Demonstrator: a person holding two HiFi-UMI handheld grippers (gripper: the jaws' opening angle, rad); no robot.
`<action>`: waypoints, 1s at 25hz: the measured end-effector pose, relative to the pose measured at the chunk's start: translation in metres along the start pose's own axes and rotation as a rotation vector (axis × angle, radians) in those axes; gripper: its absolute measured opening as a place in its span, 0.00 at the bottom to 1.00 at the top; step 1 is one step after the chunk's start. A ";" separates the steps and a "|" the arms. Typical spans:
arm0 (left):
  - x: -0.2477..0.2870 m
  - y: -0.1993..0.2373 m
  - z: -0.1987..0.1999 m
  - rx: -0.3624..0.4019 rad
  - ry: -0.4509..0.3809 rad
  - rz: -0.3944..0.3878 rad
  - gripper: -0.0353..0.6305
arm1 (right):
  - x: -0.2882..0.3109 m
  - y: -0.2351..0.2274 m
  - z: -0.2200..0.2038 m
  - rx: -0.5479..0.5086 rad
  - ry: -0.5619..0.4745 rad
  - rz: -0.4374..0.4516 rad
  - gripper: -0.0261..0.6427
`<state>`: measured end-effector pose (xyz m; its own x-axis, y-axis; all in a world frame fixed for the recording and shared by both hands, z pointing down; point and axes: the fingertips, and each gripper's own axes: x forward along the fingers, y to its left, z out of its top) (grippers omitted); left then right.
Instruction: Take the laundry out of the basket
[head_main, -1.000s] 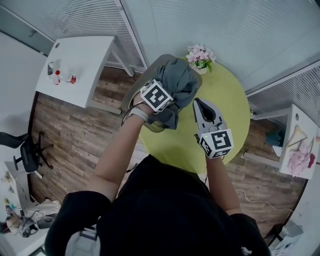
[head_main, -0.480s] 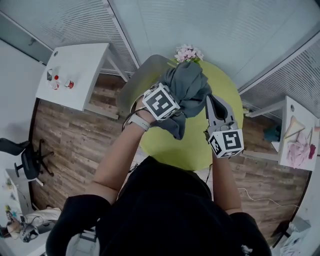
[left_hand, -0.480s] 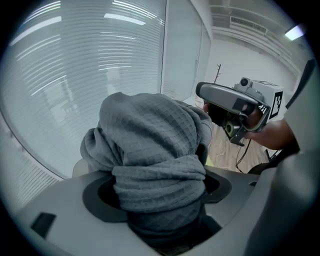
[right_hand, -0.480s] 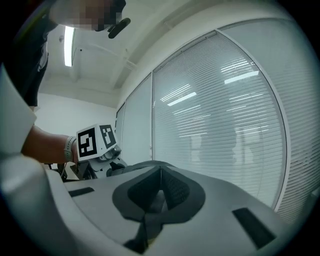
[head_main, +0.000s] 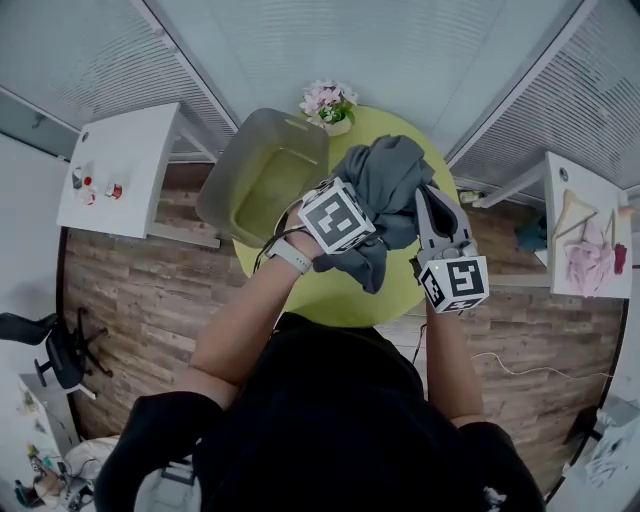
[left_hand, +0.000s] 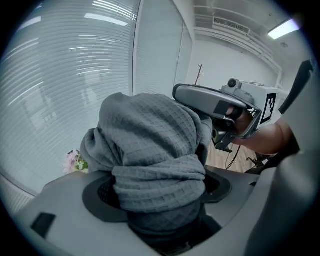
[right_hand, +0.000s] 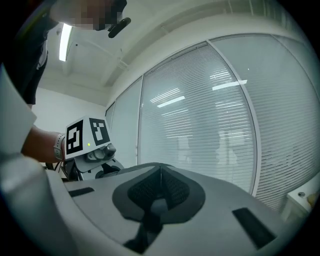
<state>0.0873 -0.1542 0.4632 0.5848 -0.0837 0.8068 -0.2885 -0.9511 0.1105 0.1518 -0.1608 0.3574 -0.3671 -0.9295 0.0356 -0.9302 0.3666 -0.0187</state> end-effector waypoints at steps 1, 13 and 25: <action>0.007 -0.007 0.006 0.009 -0.003 -0.011 0.65 | -0.007 -0.006 -0.002 0.003 0.003 -0.011 0.07; 0.097 -0.047 -0.012 -0.019 0.077 -0.058 0.65 | -0.058 -0.043 -0.053 0.048 0.070 -0.065 0.07; 0.149 -0.053 -0.066 -0.057 0.165 -0.042 0.66 | -0.075 -0.043 -0.116 0.109 0.146 -0.059 0.07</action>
<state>0.1397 -0.0965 0.6162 0.4664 0.0097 0.8845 -0.3117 -0.9340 0.1746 0.2188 -0.1024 0.4712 -0.3161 -0.9306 0.1848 -0.9470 0.2977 -0.1205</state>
